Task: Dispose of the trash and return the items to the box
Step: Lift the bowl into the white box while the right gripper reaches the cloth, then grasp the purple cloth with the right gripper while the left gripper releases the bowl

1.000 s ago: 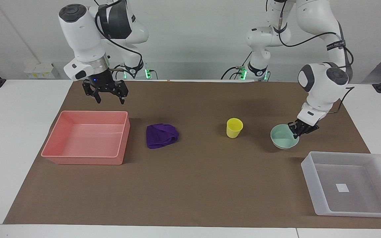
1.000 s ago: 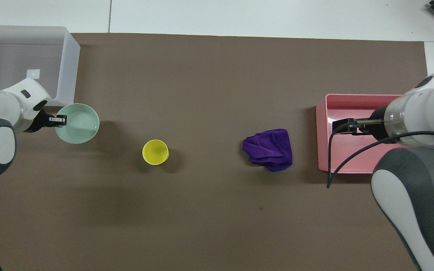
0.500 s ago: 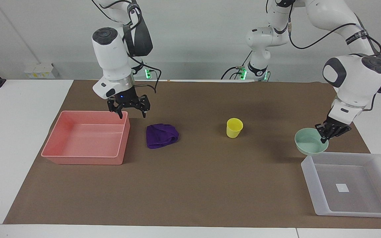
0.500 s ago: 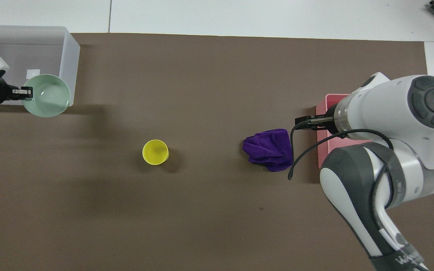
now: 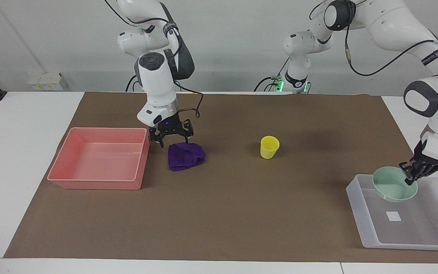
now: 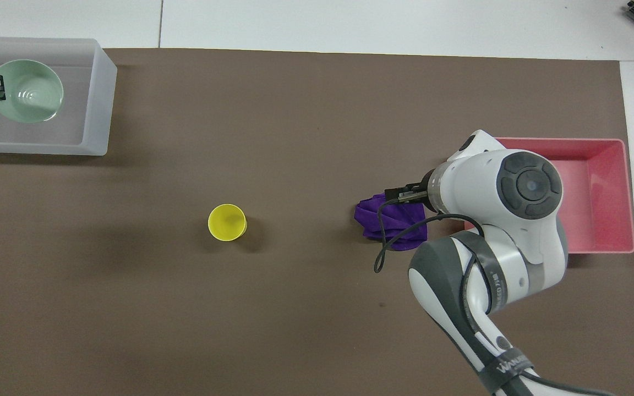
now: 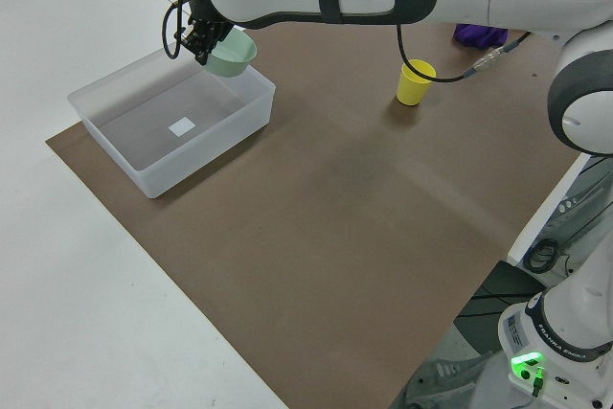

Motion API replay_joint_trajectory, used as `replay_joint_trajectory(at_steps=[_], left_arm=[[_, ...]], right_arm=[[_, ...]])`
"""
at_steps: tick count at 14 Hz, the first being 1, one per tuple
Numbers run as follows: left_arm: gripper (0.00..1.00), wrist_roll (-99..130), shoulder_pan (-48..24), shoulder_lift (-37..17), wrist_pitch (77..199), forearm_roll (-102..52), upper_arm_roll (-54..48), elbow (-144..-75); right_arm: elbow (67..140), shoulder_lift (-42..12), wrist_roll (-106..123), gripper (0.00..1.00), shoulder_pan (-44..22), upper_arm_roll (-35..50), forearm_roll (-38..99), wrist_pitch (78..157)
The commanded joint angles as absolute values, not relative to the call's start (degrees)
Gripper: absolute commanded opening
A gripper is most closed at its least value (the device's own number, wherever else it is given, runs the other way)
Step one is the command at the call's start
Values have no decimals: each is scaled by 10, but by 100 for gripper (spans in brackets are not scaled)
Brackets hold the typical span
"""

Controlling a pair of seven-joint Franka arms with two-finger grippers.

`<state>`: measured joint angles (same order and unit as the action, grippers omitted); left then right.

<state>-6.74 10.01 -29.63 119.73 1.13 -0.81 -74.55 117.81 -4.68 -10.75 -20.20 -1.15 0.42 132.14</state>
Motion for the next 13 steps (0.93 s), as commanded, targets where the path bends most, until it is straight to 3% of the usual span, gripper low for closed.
replay_joint_trajectory(at_steps=[1,5,13], left_arm=[[0,-72,122,-406,1170,23,-15,-620],[0,-72,124,-463,1196,24,-14,-580],[0,-72,132,-487,1245,23,-13,-615]], right_arm=[[1188,-77,-114,100,-226,-12,14,1378],[1213,-101,-84,100,-237,-12,13,1431],[1242,-125,-55,100,-254,-13,13,1483]])
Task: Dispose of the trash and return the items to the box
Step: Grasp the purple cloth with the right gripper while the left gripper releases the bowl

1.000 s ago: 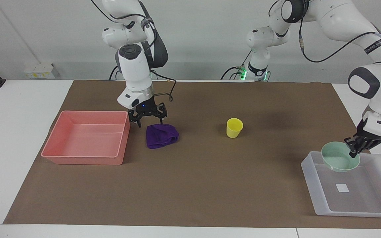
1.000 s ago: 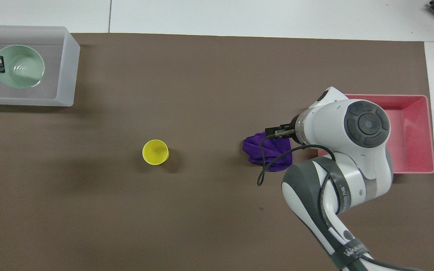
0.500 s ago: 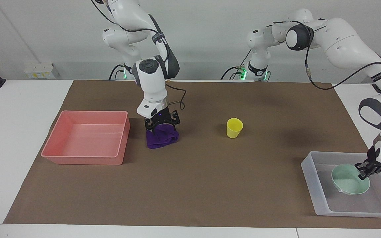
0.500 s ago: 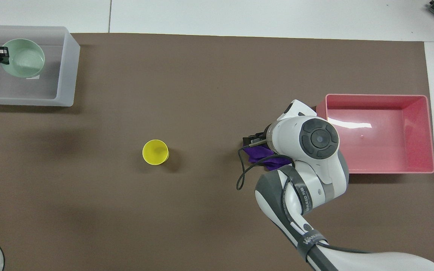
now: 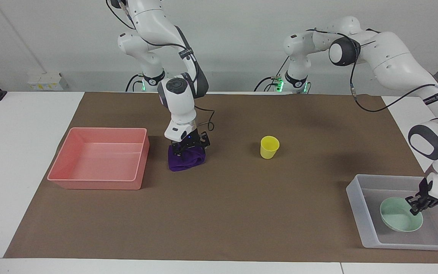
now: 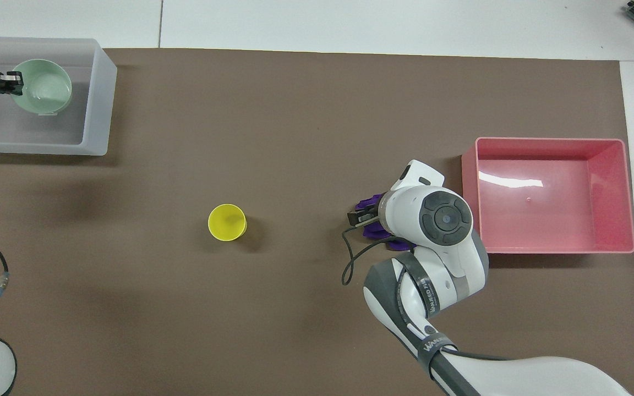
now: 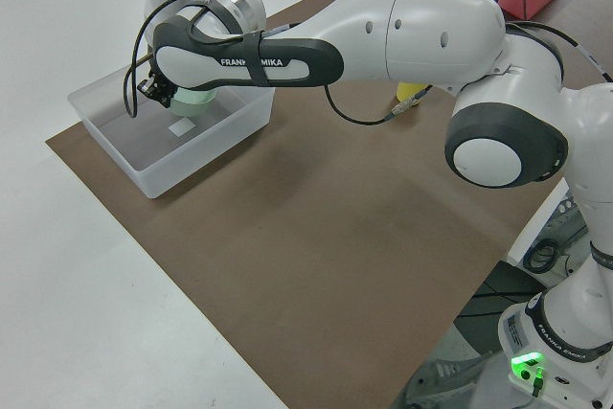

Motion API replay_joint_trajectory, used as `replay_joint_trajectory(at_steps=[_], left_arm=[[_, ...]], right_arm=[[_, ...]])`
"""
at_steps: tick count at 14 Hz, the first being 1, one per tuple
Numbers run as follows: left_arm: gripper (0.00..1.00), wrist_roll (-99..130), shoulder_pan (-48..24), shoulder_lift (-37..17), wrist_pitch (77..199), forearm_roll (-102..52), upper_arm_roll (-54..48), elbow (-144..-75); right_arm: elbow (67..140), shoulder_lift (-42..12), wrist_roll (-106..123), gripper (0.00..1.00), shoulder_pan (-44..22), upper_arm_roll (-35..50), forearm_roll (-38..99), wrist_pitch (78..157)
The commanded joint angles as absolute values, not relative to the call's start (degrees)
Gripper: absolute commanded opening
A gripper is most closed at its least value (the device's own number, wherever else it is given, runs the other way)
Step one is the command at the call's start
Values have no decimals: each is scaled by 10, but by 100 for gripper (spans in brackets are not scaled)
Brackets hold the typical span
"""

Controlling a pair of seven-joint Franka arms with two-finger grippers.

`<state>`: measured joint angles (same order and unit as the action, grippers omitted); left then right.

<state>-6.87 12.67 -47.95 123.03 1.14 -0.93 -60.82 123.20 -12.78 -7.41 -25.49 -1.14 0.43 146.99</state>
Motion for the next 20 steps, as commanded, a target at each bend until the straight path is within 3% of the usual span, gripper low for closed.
replay_joint_trajectory(at_steps=[1,3,4,6,8,9,11,14,17,20], left_arm=[[0,-72,136,-483,1247,23,-12,-626],[0,-71,139,-480,1246,25,-12,-632],[16,-71,137,-479,1244,25,-12,-633],[66,-71,134,-473,1235,25,-12,-633],[90,-71,128,-455,1233,25,-12,-634],[100,-71,125,-439,1222,25,-12,-640],[100,-71,107,-399,1203,24,-12,-665],[100,-71,86,-284,1219,24,-13,-802],[100,-58,54,-173,1218,23,-13,-925],[100,-17,12,-117,1215,23,-13,-998]], right_arm=[[1247,-123,-54,100,-252,-13,13,1484],[1257,-121,-48,100,-249,-13,12,1484],[1259,-120,-46,91,-248,-13,13,1484],[1262,-120,-50,51,-248,-13,13,1484],[1263,-120,-58,9,-248,-13,13,1483],[1262,-120,-72,1,-247,-13,13,1482],[1259,-120,-115,0,-251,-13,13,1477],[1245,-115,-153,0,-255,-12,13,1458],[1212,-84,-197,0,-255,-13,13,1380],[1173,-55,-237,0,-254,-13,12,1314]])
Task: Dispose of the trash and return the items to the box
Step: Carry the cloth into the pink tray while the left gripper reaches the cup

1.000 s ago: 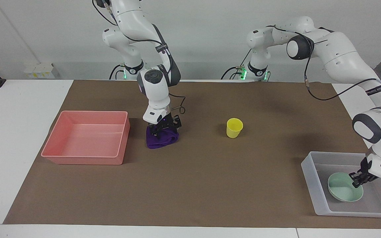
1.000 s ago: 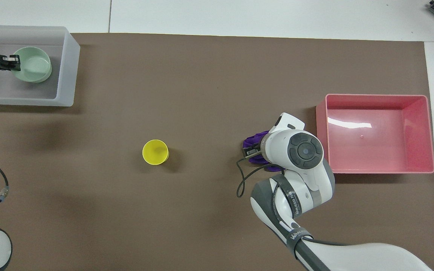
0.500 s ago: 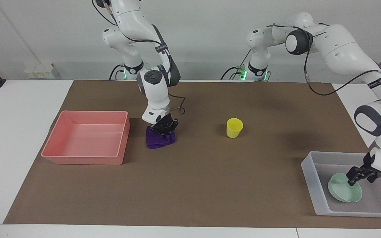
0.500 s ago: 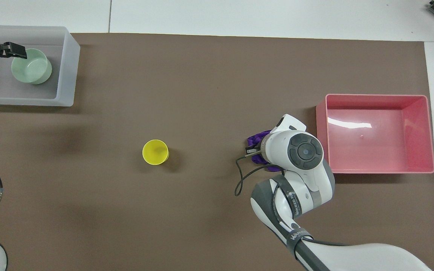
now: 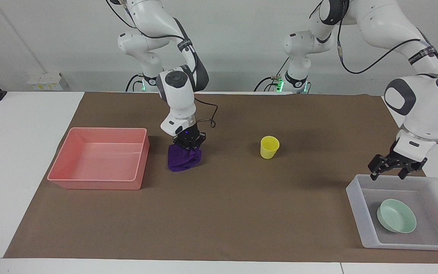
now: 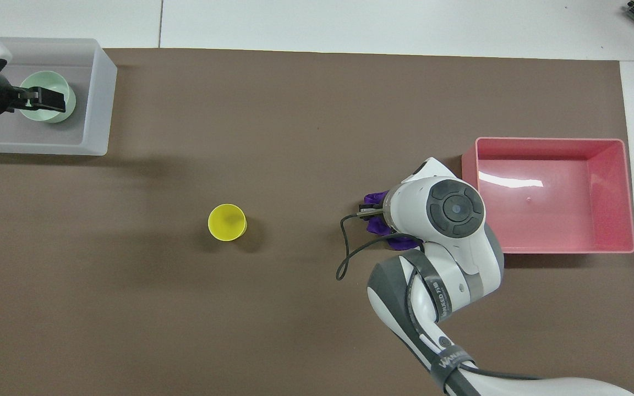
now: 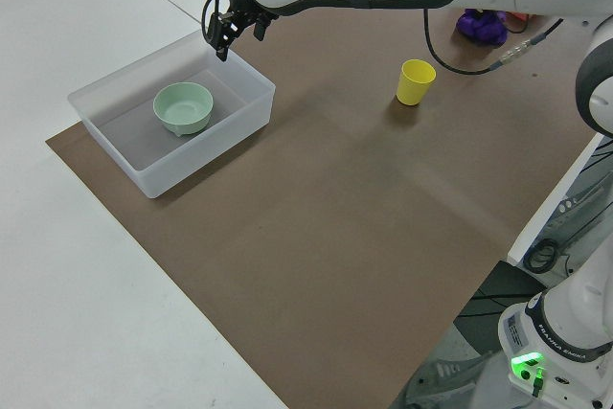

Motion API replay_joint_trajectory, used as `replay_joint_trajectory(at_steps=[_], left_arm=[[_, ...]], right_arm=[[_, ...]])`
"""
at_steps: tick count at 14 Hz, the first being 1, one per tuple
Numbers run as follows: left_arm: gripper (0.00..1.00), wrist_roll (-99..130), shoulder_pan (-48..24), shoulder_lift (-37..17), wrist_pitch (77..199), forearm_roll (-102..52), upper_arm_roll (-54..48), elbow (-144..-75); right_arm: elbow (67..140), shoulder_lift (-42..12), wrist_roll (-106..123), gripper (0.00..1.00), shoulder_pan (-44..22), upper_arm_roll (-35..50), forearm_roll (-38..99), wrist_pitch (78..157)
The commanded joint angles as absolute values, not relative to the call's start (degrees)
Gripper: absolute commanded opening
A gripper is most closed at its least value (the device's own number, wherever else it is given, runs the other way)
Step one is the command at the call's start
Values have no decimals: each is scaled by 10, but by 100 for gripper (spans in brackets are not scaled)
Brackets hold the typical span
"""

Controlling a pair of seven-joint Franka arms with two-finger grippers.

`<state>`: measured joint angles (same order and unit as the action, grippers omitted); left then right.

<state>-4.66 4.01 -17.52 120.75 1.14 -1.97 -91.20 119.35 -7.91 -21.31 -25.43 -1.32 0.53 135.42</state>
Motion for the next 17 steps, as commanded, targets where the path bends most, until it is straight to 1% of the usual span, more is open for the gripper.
replay_joint_trajectory(at_steps=[1,5,9,15,17], left_arm=[[100,-2,1,-108,1216,23,-14,-1016],[100,59,-71,-91,1229,23,-13,-1065],[100,128,-135,-62,1309,24,-13,-1154],[100,140,-196,-27,1319,23,-14,-1232],[100,141,-204,-16,1359,23,-14,-1267]], right_arm=[[1159,-48,-249,0,-254,-14,12,1291],[1068,-45,-323,0,-254,-13,9,1177],[1001,-34,-325,0,-245,-18,4,1081],[945,-27,-271,0,-205,-23,2,1007],[941,-12,-238,0,-183,-24,-2,987]])
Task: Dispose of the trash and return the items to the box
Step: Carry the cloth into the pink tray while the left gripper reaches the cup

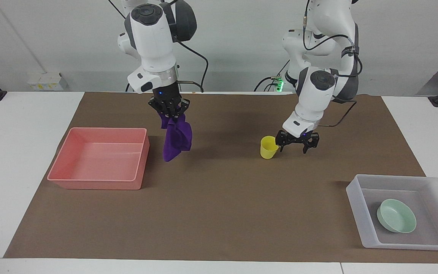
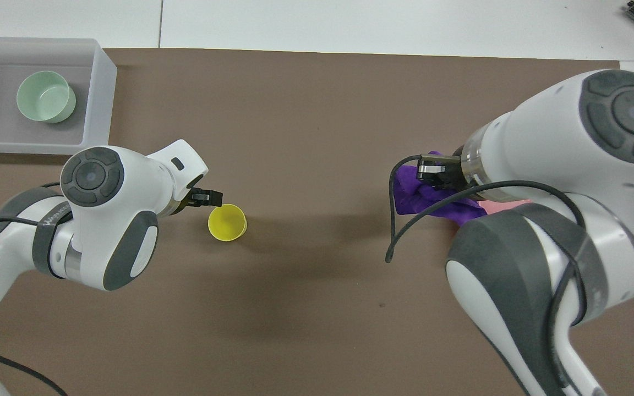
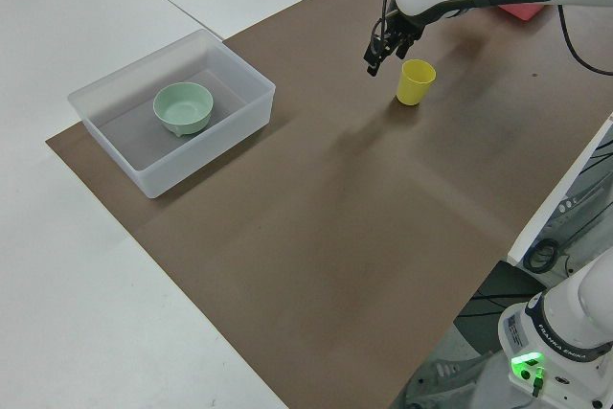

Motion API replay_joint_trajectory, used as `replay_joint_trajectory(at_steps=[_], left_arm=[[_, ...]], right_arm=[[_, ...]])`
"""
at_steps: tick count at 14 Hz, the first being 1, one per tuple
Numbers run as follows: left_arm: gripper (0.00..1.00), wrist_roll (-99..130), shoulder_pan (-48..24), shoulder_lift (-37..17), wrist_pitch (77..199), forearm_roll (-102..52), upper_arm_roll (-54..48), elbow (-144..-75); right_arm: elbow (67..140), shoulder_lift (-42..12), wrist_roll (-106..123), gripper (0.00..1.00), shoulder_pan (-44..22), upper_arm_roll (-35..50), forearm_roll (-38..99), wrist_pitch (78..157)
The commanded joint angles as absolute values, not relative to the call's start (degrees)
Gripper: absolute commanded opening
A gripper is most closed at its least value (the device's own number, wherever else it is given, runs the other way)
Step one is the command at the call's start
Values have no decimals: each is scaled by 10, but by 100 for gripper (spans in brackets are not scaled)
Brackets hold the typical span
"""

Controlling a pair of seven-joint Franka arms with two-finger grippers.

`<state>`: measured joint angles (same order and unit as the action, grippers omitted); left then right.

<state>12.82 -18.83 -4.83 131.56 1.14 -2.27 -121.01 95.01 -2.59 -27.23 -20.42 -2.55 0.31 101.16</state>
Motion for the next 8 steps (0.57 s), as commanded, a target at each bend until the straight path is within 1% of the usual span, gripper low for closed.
replay_joint_trajectory(at_steps=[1,3,5,6,7,8], left_arm=[[100,148,-207,-11,1378,23,-14,-1281],[100,175,-221,-10,1404,23,-14,-1295],[100,179,-221,-11,1409,23,-14,-1298],[92,180,-221,-11,1410,23,-14,-1298],[77,180,-221,-11,1412,23,-14,-1299],[59,180,-221,-12,1412,23,-14,-1299]], right_arm=[[940,-3,-221,0,-172,-24,-5,976],[940,14,-167,0,-138,-23,-18,960],[940,19,-111,0,-101,-22,-18,958],[940,20,-87,0,-86,-22,-18,958],[940,20,-66,0,-71,-22,-18,960],[946,21,-42,0,-55,-22,-18,968]])
